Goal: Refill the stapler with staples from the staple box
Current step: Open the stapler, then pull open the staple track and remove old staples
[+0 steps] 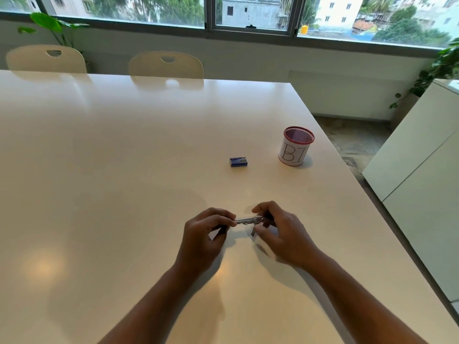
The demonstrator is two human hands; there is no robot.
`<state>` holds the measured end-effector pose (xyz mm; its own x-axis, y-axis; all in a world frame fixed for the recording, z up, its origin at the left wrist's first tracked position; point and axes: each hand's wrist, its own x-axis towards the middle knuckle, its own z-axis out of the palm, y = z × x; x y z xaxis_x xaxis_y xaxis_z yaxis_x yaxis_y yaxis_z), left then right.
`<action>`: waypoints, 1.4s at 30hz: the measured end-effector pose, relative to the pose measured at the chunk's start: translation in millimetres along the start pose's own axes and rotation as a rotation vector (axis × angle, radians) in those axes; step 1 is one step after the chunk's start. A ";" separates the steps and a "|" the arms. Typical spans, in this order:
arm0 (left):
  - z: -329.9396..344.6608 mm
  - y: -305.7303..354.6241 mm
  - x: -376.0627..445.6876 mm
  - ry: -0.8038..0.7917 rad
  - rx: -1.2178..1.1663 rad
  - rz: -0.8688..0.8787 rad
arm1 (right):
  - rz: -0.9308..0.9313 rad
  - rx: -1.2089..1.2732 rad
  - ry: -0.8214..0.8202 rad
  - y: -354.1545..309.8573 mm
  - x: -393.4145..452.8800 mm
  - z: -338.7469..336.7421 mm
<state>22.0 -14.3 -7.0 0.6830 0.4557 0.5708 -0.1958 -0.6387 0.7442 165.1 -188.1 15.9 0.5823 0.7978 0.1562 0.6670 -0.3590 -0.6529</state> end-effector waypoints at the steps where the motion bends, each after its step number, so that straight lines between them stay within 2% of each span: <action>1: -0.5 0.1 -0.1 -0.009 0.010 0.032 | -0.002 -0.035 0.028 -2.4 -1.5 4.3; 5: 1.4 0.0 -1.3 -0.037 0.040 0.083 | 0.001 -0.094 0.151 -3.2 -2.2 14.3; 12: 1.5 -2.2 -0.1 -0.069 0.026 0.019 | -0.114 -0.206 0.086 5.0 -2.1 0.9; 16: -2.7 -6.7 0.8 -0.210 -0.138 -0.204 | -0.151 -0.217 0.093 7.5 -6.6 4.6; 18: -2.3 -5.8 2.2 -0.204 -0.179 -0.270 | -0.180 -0.245 0.098 9.2 -8.3 4.8; 19: -1.6 -3.7 2.7 -0.172 -0.165 -0.264 | -0.199 -0.266 0.107 10.0 -8.3 4.5; 21: 0.0 -0.9 3.3 -0.120 -0.048 -0.133 | -0.224 -0.291 0.138 12.1 -8.3 3.9; 23: 0.1 0.1 1.2 -0.133 0.127 0.011 | -0.225 -0.298 0.157 13.8 -8.7 4.0; 24: -0.2 -0.1 0.3 -0.165 0.199 0.031 | -0.219 -0.295 0.155 15.1 -9.0 4.0; 31: -2.3 5.6 5.0 -0.268 0.313 -0.013 | -0.219 -0.360 0.071 17.7 -4.8 -1.6; 36: -6.7 6.8 16.4 -0.155 0.231 -0.029 | -0.173 -0.141 0.127 11.5 3.8 0.1; 42: -3.9 3.9 20.8 -0.090 0.181 -0.050 | -0.174 -0.109 0.176 7.0 14.4 -2.6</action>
<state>32.7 -4.9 9.2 0.7503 0.4380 0.4952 -0.0354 -0.7213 0.6917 179.5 -180.4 15.5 0.5198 0.7593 0.3915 0.8048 -0.2815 -0.5225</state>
